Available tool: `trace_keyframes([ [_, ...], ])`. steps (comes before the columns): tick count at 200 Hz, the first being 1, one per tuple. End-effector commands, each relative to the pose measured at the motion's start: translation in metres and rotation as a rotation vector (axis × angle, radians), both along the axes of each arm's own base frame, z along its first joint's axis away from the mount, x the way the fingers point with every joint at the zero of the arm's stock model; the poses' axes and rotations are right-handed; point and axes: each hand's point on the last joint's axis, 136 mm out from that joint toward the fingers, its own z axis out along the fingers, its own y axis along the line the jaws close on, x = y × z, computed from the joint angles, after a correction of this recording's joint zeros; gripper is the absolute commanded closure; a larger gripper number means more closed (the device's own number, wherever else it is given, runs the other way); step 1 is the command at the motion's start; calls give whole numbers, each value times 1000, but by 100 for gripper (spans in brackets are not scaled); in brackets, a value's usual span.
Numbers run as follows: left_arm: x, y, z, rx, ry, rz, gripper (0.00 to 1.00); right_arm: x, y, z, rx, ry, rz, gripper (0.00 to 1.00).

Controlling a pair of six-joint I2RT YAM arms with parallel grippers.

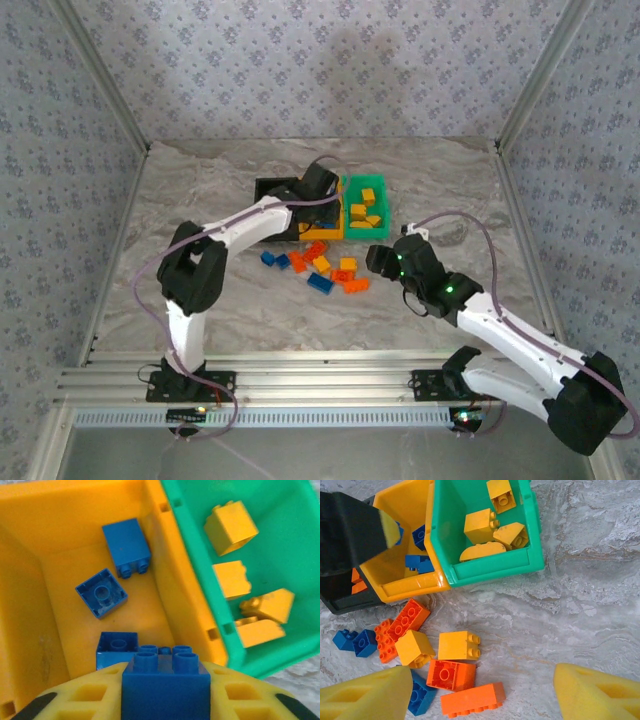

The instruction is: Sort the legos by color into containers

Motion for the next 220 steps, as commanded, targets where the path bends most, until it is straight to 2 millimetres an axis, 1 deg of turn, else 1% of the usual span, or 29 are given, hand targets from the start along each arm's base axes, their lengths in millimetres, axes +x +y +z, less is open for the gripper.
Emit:
trace_keyframes([
  [1, 9, -8, 21, -33, -12, -11, 52, -4, 3, -7, 4, 34, 22, 22],
  [17, 10, -12, 36, -64, -26, -17, 38, -4, 8, -9, 5, 51, 47, 21],
  [29, 7, -14, 53, -97, -44, -27, 32, -4, 11, -10, -2, 62, 63, 20],
  [35, 4, -15, 64, -119, -54, -33, 31, -4, 13, -10, -4, 66, 74, 20],
  [48, -6, -16, 87, -176, -78, -52, 25, -2, 20, -10, -10, 75, 103, 19],
  [59, -20, -16, 107, -224, -101, -73, 22, 0, 27, -10, -17, 86, 132, 19],
  [70, -39, -15, 123, -263, -124, -99, 17, 4, 36, -11, -28, 108, 164, 18],
  [72, -42, -15, 128, -274, -134, -104, 17, 5, 38, -12, -30, 112, 170, 18],
  [76, -49, -14, 130, -282, -137, -111, 15, 6, 41, -15, -39, 130, 177, 17],
  [80, -57, -11, 135, -296, -147, -117, 14, 8, 44, -18, -45, 147, 182, 17],
  [83, -63, -10, 135, -301, -147, -122, 14, 10, 46, -20, -50, 159, 185, 17],
  [84, -65, -9, 138, -307, -153, -123, 13, 11, 47, -21, -52, 163, 185, 17],
  [95, -87, -3, 137, -327, -150, -134, 11, 19, 55, -30, -87, 194, 208, 17],
  [97, -91, -1, 139, -335, -154, -134, 10, 20, 57, -31, -94, 196, 216, 17],
  [101, -99, 3, 136, -336, -149, -129, 6, 24, 60, -35, -104, 209, 223, 17],
  [107, -109, 9, 134, -343, -150, -122, 5, 29, 64, -40, -116, 226, 223, 17],
  [119, -130, 24, 122, -346, -145, -104, 1, 39, 72, -51, -131, 250, 222, 18],
  [120, -131, 26, 125, -352, -151, -102, 1, 40, 72, -52, -132, 252, 222, 18],
  [122, -135, 28, 121, -352, -146, -97, 1, 41, 73, -53, -135, 257, 220, 18],
  [126, -141, 33, 120, -360, -148, -89, 1, 44, 75, -57, -139, 264, 219, 19],
  [135, -153, 47, 107, -362, -135, -67, 0, 50, 79, -65, -147, 279, 212, 20],
  [138, -156, 50, 107, -372, -134, -59, 0, 52, 80, -67, -149, 283, 209, 20],
  [149, -168, 67, 93, -376, -117, -24, 1, 56, 83, -77, -161, 303, 197, 22],
  [167, -182, 91, 73, -380, -103, 38, 1, 59, 85, -90, -185, 327, 187, 24],
  [184, -192, 111, 55, -371, -91, 93, 1, 58, 88, -100, -205, 345, 192, 26],
  [208, -203, 132, 31, -348, -59, 154, 0, 55, 90, -114, -233, 378, 197, 34],
  [220, -207, 139, 23, -347, -50, 178, 0, 52, 89, -118, -237, 388, 191, 39],
])
